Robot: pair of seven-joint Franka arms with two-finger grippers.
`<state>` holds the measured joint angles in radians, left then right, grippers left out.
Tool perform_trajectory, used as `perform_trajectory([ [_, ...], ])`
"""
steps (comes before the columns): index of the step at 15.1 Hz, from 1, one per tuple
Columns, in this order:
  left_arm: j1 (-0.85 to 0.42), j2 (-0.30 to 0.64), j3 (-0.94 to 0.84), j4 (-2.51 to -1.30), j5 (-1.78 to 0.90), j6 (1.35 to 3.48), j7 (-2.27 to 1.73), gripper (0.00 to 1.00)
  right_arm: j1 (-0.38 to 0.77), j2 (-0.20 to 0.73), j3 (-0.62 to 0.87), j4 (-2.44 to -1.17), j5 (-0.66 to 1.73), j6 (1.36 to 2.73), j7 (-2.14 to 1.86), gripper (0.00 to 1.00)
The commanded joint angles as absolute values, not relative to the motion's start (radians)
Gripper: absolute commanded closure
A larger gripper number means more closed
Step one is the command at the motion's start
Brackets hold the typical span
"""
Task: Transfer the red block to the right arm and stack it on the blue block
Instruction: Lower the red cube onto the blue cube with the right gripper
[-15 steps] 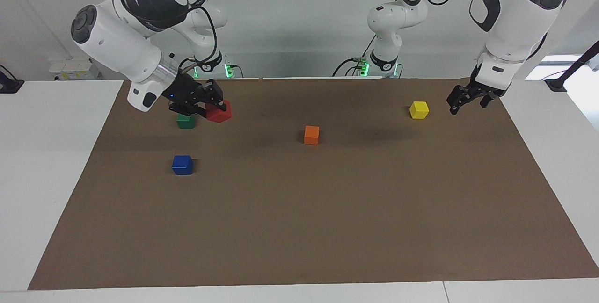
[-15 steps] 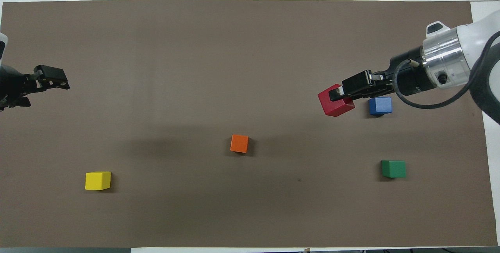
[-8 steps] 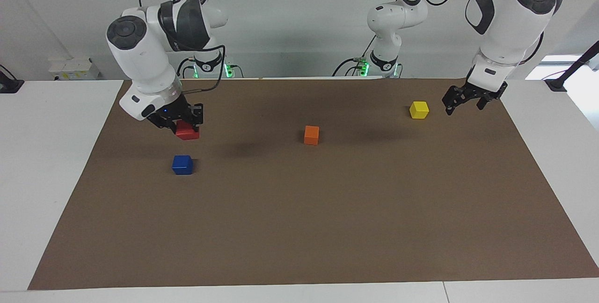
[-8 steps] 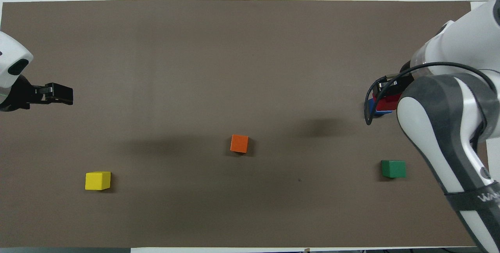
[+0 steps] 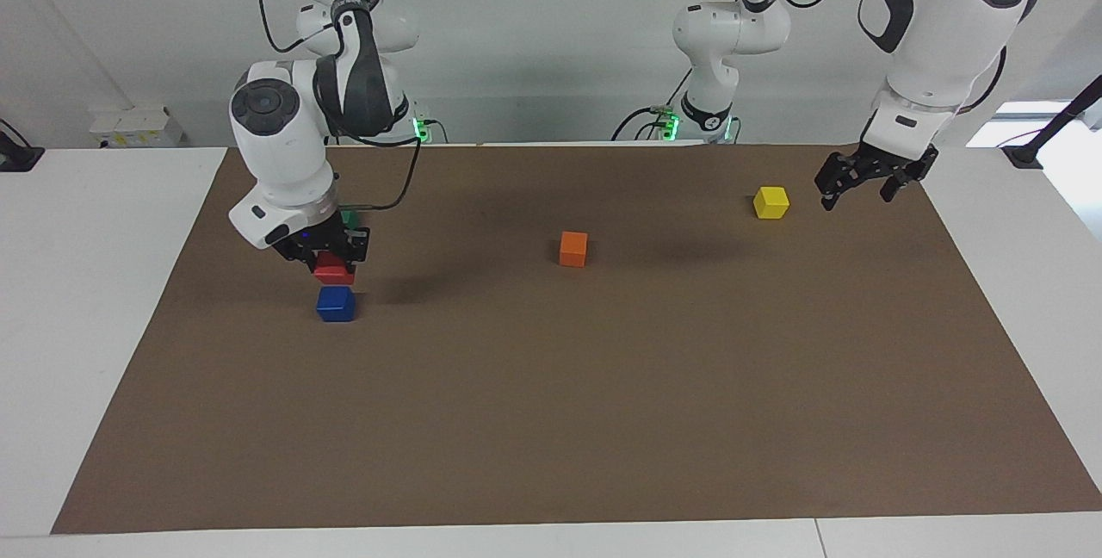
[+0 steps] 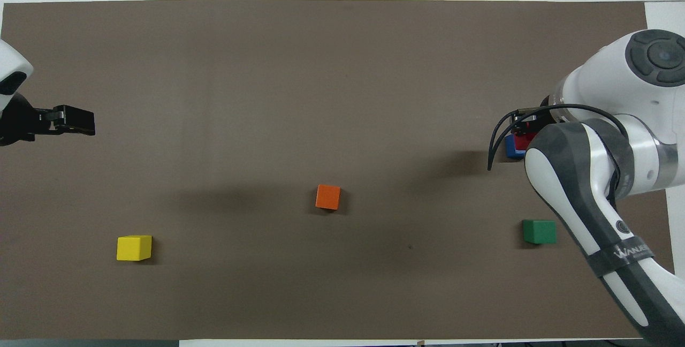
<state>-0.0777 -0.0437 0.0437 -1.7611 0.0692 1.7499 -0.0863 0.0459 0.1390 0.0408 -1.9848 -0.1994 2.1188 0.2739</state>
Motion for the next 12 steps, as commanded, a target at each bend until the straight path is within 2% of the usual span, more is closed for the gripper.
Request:
perform_trajectory([
  [1,-0.081,-0.035,0.051,-1.738,0.052,1.72,-0.075,0.0,0.041,0.124,0.049,-2.031,-0.271,2.16,0.333,1.0],
  [4,0.033,-0.032,-0.063,-1.733,0.052,1.723,-0.074,0.0,0.04,0.112,0.049,-2.092,-0.288,2.247,0.341,1.0],
  [5,0.035,-0.025,-0.064,-1.729,0.048,1.73,-0.075,0.0,0.038,0.109,0.049,-2.112,-0.288,2.269,0.35,1.0],
  [7,0.047,0.044,-0.067,-1.634,0.0,1.677,-0.077,0.0,0.038,0.101,0.051,-2.125,-0.288,2.275,0.362,1.0],
  [8,0.055,0.049,-0.075,-1.615,-0.002,1.637,-0.077,0.0,0.04,0.101,0.051,-2.125,-0.288,2.278,0.362,1.0],
  [12,0.087,0.012,-0.106,-1.643,0.0,1.621,-0.075,0.0,0.048,0.08,0.049,-2.14,-0.316,2.275,0.362,1.0],
])
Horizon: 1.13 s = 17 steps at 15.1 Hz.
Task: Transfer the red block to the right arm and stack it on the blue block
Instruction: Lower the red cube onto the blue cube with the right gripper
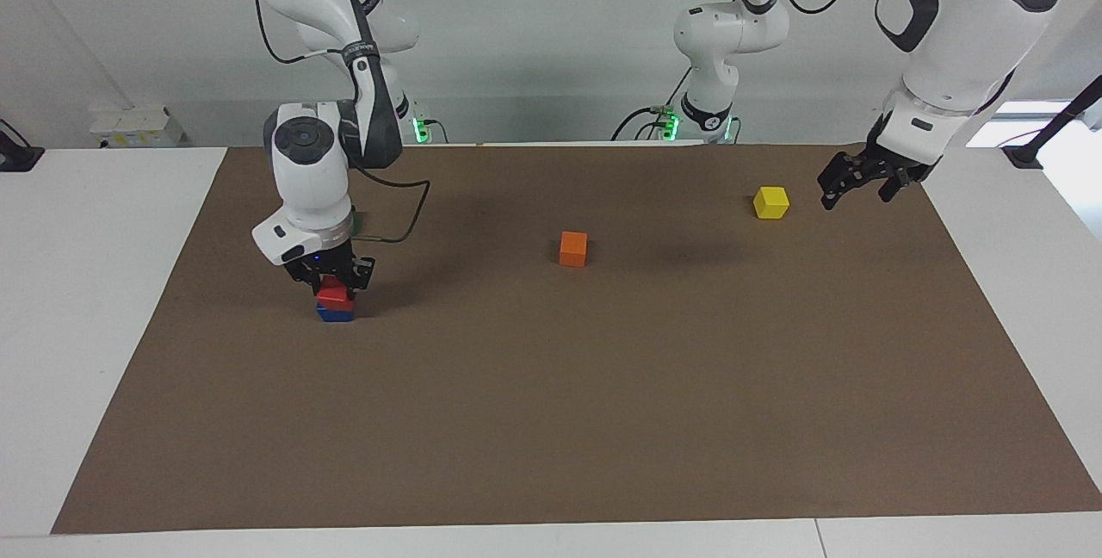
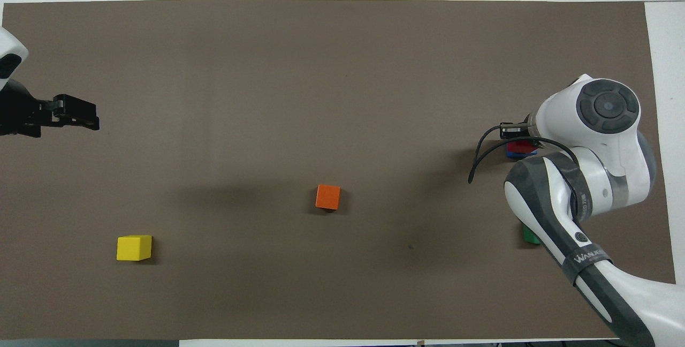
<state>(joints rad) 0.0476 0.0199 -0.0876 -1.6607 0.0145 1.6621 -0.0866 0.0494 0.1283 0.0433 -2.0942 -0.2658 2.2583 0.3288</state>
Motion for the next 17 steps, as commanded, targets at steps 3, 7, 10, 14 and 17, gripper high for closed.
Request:
perform_trajectory([
  [3,0.092,-0.008,-0.107,-1.667,0.0,1.626,-0.077,0.0,0.048,0.042,0.051,-2.164,-0.348,2.286,0.357,1.0],
  [7,0.089,-0.023,-0.109,-1.677,0.0,1.62,-0.078,0.0,0.029,0.012,0.051,-2.238,-0.35,2.408,0.344,1.0],
  [10,0.08,-0.023,-0.109,-1.675,0.002,1.632,-0.074,0.0,-0.004,0.011,0.052,-2.269,-0.336,2.493,0.292,1.0],
  [14,0.08,-0.023,-0.112,-1.674,0.0,1.628,-0.075,0.0,-0.031,0.012,0.052,-2.279,-0.299,2.511,0.243,1.0],
  [17,0.078,-0.023,-0.11,-1.675,0.0,1.629,-0.074,0.0,-0.032,0.012,0.052,-2.278,-0.181,2.508,0.151,1.0],
])
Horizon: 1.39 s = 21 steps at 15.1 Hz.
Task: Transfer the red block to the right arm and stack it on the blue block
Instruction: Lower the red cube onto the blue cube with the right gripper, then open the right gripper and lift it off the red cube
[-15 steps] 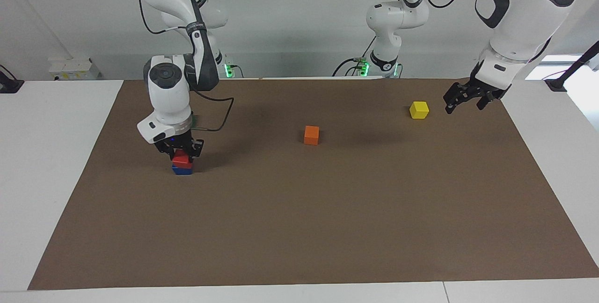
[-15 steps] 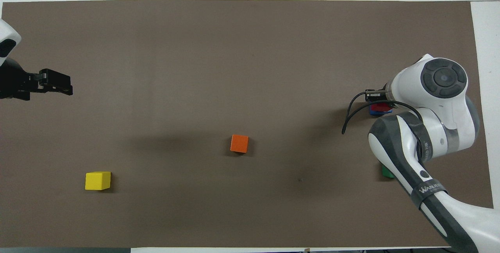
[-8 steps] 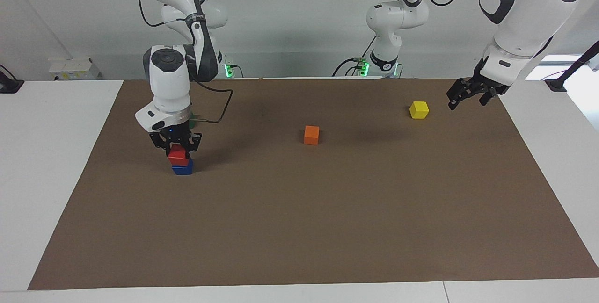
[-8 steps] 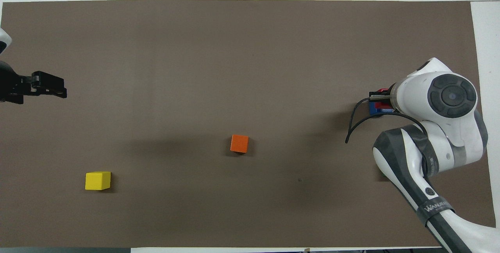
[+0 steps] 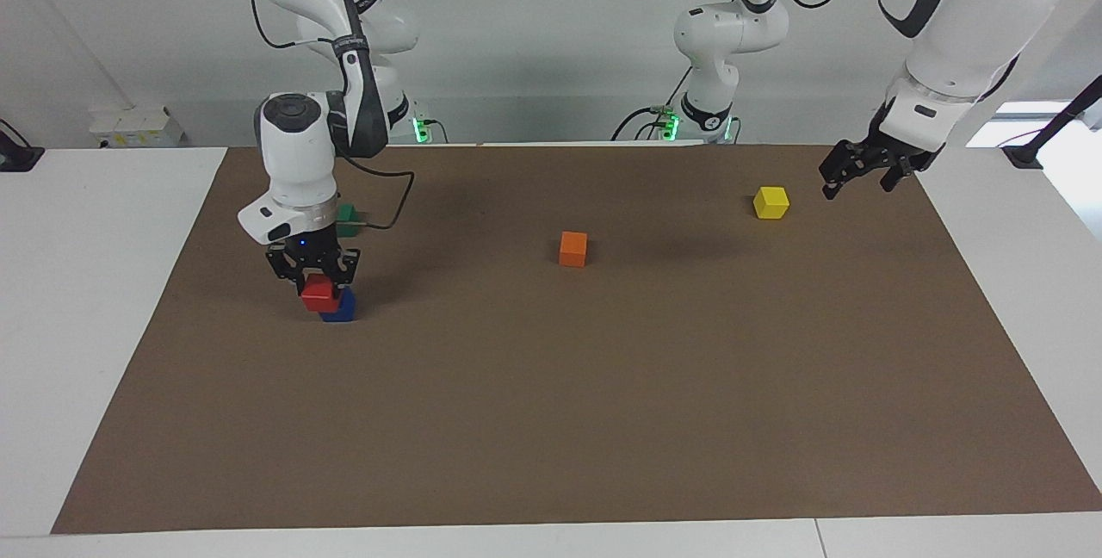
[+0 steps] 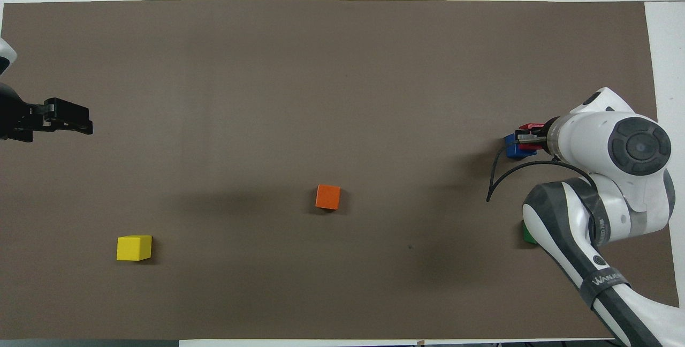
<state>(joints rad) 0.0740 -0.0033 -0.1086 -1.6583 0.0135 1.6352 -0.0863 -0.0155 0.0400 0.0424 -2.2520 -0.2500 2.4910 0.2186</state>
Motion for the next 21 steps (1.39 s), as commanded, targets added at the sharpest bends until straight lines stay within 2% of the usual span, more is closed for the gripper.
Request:
perform_trajectory([
  [1,0.078,-0.023,-0.11,-1.674,0.0,1.629,-0.074,0.0,-0.029,0.011,0.052,-2.276,-0.151,2.502,0.135,1.0],
  [10,0.08,-0.023,-0.11,-1.675,0.0,1.631,-0.077,0.0,-0.041,0.012,0.051,-2.28,-0.098,2.507,0.071,1.0],
  [12,0.08,-0.023,-0.113,-1.672,0.0,1.623,-0.078,0.0,-0.04,0.012,0.051,-2.28,-0.098,2.505,0.069,0.65],
  [13,0.08,-0.023,-0.118,-1.674,-0.002,1.623,-0.078,0.0,-0.041,0.012,0.051,-2.279,-0.098,2.507,0.066,0.4],
  [14,0.08,-0.023,-0.118,-1.674,-0.003,1.621,-0.078,0.0,-0.04,0.012,0.051,-2.281,-0.098,2.508,0.066,0.24],
  [16,0.08,-0.025,-0.12,-1.674,-0.006,1.609,-0.078,0.0,-0.04,0.012,0.051,-2.281,-0.098,2.508,0.066,0.0],
  [21,0.08,-0.026,-0.118,-1.674,-0.006,1.614,-0.077,0.0,-0.031,0.023,0.051,-2.246,-0.098,2.487,0.075,0.0],
])
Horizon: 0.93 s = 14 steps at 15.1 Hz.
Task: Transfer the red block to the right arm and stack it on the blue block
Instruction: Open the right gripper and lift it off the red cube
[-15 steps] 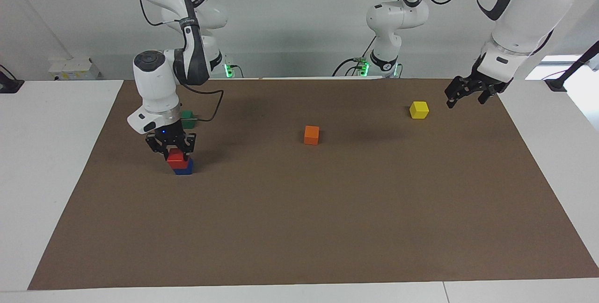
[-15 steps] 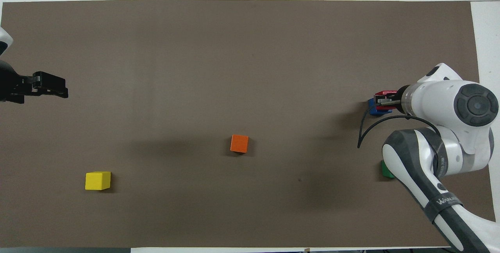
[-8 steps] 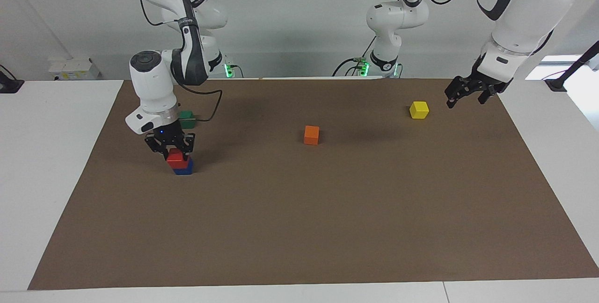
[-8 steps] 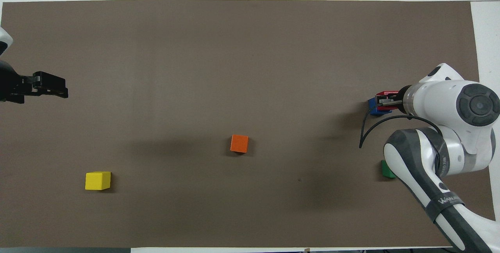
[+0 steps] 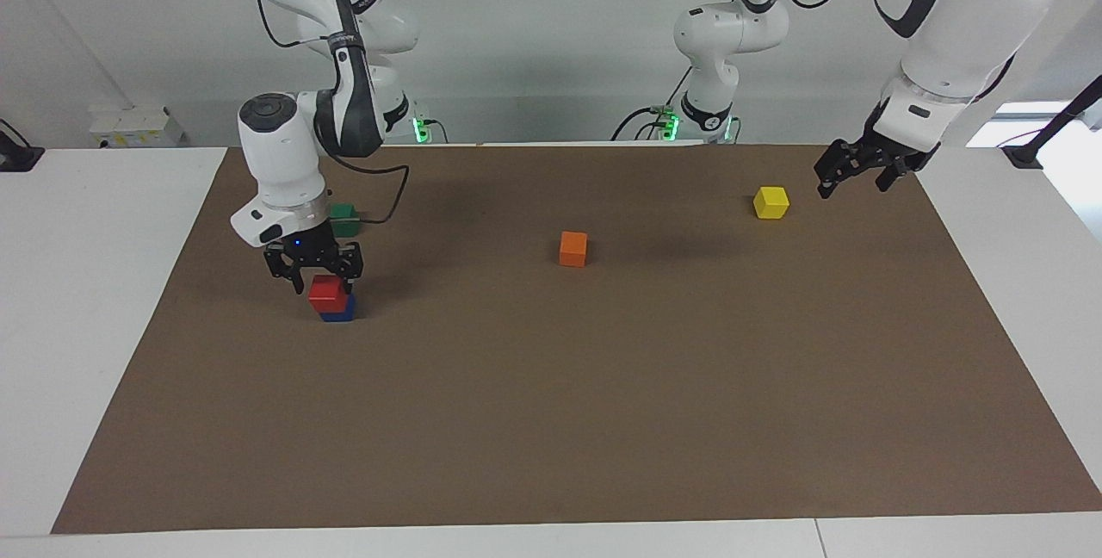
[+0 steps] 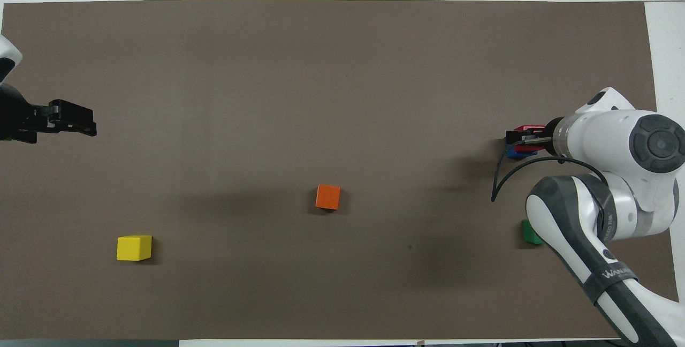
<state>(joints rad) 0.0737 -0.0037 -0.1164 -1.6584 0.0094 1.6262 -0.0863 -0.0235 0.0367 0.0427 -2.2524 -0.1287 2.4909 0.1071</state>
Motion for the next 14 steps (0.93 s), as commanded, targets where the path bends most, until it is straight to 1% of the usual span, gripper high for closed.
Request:
perform_trajectory([
  [1,0.08,-0.026,-0.118,-1.674,-0.006,1.611,-0.077,0.0,-0.031,0.026,0.051,-2.211,-0.098,2.443,0.072,0.0],
  [5,0.077,-0.035,-0.124,-1.67,-0.006,1.606,-0.078,0.0,-0.026,0.023,0.06,-1.995,-0.092,2.107,0.061,0.0],
  [6,0.077,-0.035,-0.126,-1.674,-0.006,1.609,-0.078,0.0,-0.028,0.023,0.064,-1.938,-0.057,2.03,0.061,0.0],
  [9,0.077,-0.035,-0.124,-1.674,-0.006,1.612,-0.084,0.0,-0.029,0.015,0.063,-1.801,0.002,1.875,0.031,0.0],
  [12,0.077,-0.035,-0.123,-1.675,-0.006,1.611,-0.084,0.0,-0.038,0.008,0.061,-1.651,0.003,1.633,-0.041,0.0],
  [14,0.081,-0.035,-0.123,-1.675,-0.006,1.603,-0.084,0.0,-0.046,0.006,0.052,-1.58,0.003,1.499,-0.095,0.0],
])
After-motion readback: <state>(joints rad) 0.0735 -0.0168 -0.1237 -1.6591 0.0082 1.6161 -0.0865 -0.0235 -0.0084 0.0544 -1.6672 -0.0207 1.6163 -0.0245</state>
